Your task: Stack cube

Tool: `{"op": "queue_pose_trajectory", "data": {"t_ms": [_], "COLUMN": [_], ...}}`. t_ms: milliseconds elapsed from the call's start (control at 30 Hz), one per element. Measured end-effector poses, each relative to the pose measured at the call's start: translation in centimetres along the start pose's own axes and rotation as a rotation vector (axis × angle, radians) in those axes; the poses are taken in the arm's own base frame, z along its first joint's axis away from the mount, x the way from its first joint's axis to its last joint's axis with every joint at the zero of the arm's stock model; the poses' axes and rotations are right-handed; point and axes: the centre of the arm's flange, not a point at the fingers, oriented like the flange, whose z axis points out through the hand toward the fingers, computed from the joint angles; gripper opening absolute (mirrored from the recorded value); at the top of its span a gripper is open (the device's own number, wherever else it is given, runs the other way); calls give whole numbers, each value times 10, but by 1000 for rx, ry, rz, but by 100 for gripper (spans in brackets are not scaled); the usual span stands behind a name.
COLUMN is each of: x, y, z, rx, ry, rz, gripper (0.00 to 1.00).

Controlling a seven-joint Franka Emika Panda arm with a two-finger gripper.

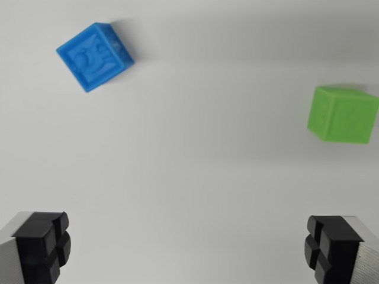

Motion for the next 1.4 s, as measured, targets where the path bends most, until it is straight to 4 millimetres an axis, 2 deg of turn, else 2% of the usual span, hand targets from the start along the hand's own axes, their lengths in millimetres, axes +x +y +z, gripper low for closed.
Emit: {"op": "queue_pose_trajectory", "data": {"t_ms": [600, 1400], "x": [-8, -28], "y": [-18, -63], "z": [28, 96], "rx": [5, 17], "ry": [3, 14], "rz": [-87, -311], "gripper": [100, 100]}}
